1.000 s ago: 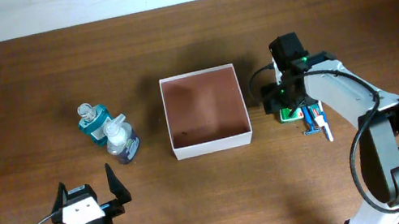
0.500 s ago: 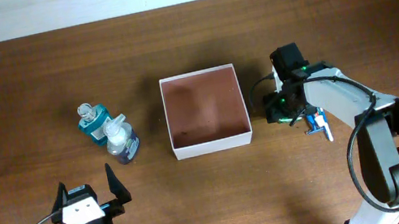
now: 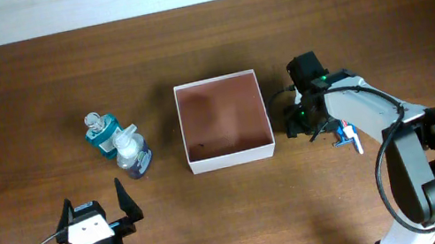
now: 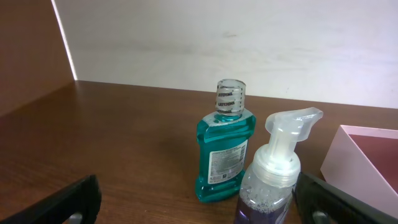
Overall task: Pack container
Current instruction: 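Close the right gripper on the Dettol soap bar and lift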
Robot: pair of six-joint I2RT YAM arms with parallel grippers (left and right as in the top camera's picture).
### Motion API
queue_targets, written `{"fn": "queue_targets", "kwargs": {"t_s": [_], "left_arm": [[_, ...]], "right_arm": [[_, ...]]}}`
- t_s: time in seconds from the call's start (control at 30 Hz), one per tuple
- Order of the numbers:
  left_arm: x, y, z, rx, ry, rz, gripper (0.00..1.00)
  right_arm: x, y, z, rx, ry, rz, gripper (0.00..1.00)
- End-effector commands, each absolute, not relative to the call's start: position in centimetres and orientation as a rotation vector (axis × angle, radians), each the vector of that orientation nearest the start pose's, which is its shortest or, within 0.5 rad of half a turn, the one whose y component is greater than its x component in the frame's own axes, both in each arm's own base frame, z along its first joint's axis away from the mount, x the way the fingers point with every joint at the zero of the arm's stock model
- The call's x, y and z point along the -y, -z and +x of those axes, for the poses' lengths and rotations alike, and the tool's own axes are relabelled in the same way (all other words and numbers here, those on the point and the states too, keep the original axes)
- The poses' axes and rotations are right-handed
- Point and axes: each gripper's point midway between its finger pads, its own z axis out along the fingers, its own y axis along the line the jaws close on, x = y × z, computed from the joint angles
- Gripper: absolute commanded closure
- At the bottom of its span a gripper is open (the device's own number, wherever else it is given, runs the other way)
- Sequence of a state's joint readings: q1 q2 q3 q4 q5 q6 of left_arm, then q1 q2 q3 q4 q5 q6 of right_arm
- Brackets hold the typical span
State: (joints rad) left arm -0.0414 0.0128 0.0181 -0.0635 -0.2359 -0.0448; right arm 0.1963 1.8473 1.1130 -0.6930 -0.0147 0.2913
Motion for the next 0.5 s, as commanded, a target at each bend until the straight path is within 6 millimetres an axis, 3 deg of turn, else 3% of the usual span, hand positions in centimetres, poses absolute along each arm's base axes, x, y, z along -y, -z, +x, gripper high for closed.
{"fn": "queue_targets", "kwargs": {"t_s": [0.0, 0.47], "left_arm": [[-3.0, -16.2, 24.3, -1.622, -0.133, -0.167, 0.01], [-3.0, -16.2, 24.3, -1.622, -0.133, -0.167, 0.01]], "right_arm": [[-6.7, 0.3, 33.6, -3.018, -0.031, 0.23, 0.33], [-5.4, 0.2, 34.0, -2.99, 0.082, 0.233, 0.33]]}}
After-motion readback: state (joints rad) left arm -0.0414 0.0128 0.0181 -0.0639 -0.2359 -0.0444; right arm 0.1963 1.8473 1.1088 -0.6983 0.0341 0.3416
